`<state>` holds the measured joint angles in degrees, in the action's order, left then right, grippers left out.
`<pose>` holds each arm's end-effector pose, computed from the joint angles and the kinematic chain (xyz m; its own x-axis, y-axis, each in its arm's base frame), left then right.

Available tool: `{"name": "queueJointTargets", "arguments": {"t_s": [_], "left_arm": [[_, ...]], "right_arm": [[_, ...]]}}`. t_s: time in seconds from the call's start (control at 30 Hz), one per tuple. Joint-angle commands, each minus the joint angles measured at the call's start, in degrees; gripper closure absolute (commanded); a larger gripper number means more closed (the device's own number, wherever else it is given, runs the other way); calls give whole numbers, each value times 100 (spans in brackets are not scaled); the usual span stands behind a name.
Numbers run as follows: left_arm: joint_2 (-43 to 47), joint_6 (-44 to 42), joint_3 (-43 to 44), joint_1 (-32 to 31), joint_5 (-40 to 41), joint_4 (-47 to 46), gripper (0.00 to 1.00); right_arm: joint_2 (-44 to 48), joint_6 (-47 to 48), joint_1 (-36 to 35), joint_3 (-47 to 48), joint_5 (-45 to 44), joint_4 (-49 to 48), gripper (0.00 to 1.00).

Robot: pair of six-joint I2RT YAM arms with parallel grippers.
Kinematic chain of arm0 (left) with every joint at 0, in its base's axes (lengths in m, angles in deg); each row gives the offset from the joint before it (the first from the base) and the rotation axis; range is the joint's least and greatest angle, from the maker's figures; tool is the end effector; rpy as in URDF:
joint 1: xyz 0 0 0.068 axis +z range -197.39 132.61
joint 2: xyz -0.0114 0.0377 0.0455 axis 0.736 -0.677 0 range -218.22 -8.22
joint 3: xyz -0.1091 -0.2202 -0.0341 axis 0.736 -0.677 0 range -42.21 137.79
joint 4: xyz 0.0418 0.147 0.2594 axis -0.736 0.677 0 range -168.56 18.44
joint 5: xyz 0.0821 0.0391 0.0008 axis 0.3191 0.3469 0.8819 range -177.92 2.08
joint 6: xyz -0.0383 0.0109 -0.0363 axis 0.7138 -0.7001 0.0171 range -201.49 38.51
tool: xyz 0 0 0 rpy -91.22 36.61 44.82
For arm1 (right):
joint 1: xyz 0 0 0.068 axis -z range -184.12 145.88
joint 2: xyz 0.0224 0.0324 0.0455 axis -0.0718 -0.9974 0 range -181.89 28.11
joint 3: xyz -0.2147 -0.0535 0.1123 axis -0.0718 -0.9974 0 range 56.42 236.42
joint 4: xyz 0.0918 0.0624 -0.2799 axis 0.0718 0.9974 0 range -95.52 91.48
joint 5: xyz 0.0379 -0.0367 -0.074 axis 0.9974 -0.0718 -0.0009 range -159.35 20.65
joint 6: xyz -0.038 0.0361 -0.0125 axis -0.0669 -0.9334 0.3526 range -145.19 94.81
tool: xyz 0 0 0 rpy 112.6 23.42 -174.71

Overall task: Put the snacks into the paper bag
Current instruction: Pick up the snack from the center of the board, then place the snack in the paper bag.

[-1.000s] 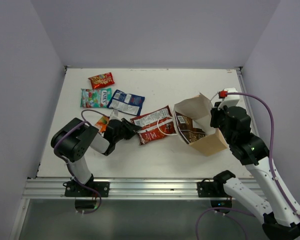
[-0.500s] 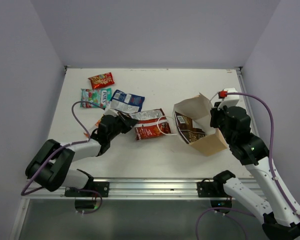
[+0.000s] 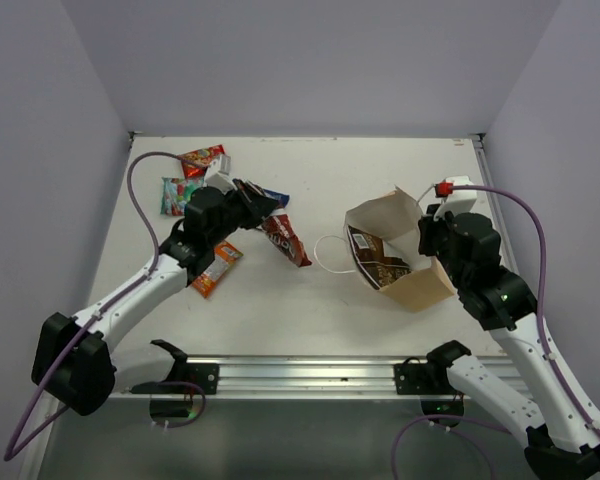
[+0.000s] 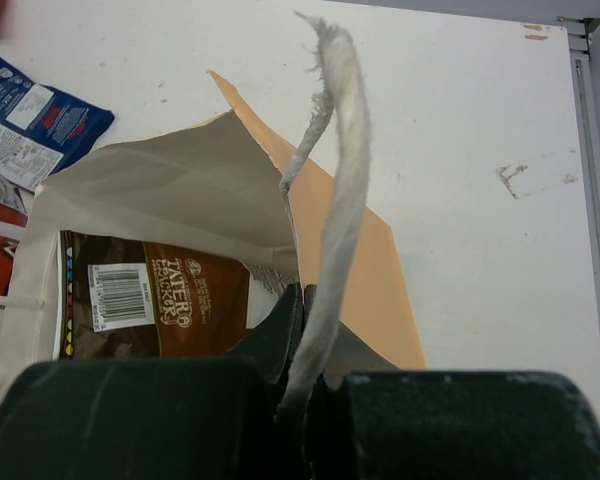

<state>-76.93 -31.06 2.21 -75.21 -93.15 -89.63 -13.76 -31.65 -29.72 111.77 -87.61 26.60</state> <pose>0.2870 -0.1552 0.2473 -0.5476 -0.5790 -0.6041 0.1903 0.6168 -0.7637 0.1938 0.0806 0.3634 -0.3024 -0.0264 -0.9528 -0.1093 0.9940 0.0071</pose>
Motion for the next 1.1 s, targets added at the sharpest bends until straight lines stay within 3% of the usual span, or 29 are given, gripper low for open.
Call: {"name": "queueJointTargets", "arguments": {"t_s": [0.0,0.27,0.9,1.07], "left_arm": [[261,-481,873,22,-144,710,100],[411,-526,2122,22,-416,1415,100],[481,-52,3037,-101,-1111,624,100],[376,45,3159,-426,-1190,352,100]], "right_arm": [[65,-48,-32,55,112,-373,100],[65,-48,-24,55,174,-391,100],[56,-48,-24,46,174,-373,100],[47,-48,-32,46,183,-364,100]]}}
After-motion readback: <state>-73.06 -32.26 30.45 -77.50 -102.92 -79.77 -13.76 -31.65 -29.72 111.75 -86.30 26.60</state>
